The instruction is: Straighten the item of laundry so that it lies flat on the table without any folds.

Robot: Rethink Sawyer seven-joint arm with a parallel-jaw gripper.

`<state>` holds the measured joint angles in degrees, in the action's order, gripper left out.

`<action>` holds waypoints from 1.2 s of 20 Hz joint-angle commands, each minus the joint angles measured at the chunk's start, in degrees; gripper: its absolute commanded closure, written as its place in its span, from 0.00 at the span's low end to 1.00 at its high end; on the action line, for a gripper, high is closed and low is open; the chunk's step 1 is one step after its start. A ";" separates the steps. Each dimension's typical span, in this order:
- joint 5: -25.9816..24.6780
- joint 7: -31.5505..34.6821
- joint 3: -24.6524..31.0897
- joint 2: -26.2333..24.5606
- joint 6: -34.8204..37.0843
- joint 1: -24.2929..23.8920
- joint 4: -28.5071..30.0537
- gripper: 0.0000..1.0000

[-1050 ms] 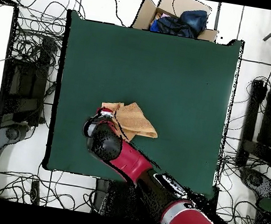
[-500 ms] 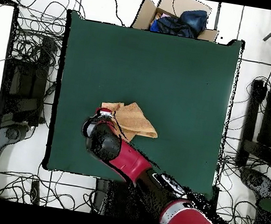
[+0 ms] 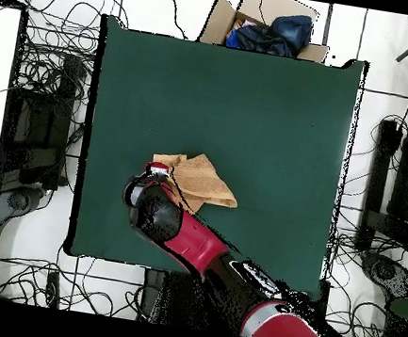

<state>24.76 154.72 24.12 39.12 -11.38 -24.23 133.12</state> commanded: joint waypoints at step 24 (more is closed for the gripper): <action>-0.10 8.07 55.73 34.64 32.47 -39.08 11.95 1.00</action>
<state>20.05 154.72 60.28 62.88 8.40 -60.23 142.00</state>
